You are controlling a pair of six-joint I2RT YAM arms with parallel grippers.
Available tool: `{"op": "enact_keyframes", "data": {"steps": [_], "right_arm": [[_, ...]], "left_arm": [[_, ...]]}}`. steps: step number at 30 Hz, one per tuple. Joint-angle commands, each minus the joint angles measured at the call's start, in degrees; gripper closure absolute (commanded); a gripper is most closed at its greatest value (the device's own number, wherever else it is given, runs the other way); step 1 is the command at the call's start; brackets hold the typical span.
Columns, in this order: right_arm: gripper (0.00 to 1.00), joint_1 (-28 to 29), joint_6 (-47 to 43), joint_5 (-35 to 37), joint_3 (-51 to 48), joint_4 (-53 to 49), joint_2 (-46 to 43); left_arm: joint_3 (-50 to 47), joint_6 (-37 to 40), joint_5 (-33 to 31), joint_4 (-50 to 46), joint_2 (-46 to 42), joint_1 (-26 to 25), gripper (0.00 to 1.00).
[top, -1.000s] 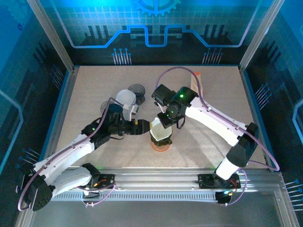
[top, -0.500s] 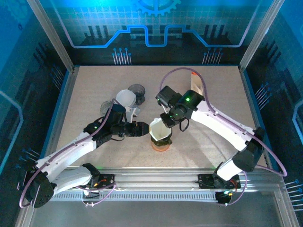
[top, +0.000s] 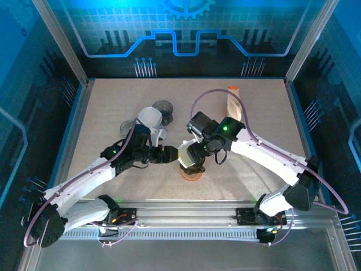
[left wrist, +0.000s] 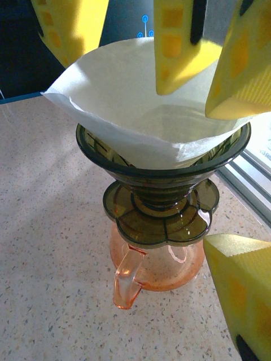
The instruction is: Place the coffee filter in the dripper
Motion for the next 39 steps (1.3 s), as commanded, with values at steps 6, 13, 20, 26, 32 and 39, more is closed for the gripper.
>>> {"op": "enact_keyframes", "data": {"steps": [6, 13, 20, 26, 32, 39], "right_arm": [[0.24, 0.6, 3.0, 4.5, -4.3, 1.1, -2.5], [0.24, 0.6, 3.1, 3.8, -5.4, 3.4, -3.3], [0.28, -0.1, 1.7, 3.9, -2.8, 4.7, -6.0], [0.53, 0.1, 1.5, 2.5, -2.9, 3.7, -6.0], [0.69, 0.3, 1.5, 2.3, -3.7, 3.7, -5.5], [1.0, 1.5, 0.6, 4.9, -2.4, 2.5, -4.1]], "left_arm": [[2.0, -0.1, -0.4, 0.0, 1.0, -0.8, 0.42], [1.8, -0.3, -0.7, 0.3, 1.8, -1.0, 0.42], [2.2, -0.2, -0.9, -0.1, 1.8, -1.0, 0.42], [2.1, -0.3, -1.0, 0.1, 1.8, -1.1, 0.42], [2.3, -0.3, -0.9, 0.3, 2.2, -1.2, 0.42], [2.3, -0.5, -0.9, 0.3, 2.3, -1.2, 0.4]]}}
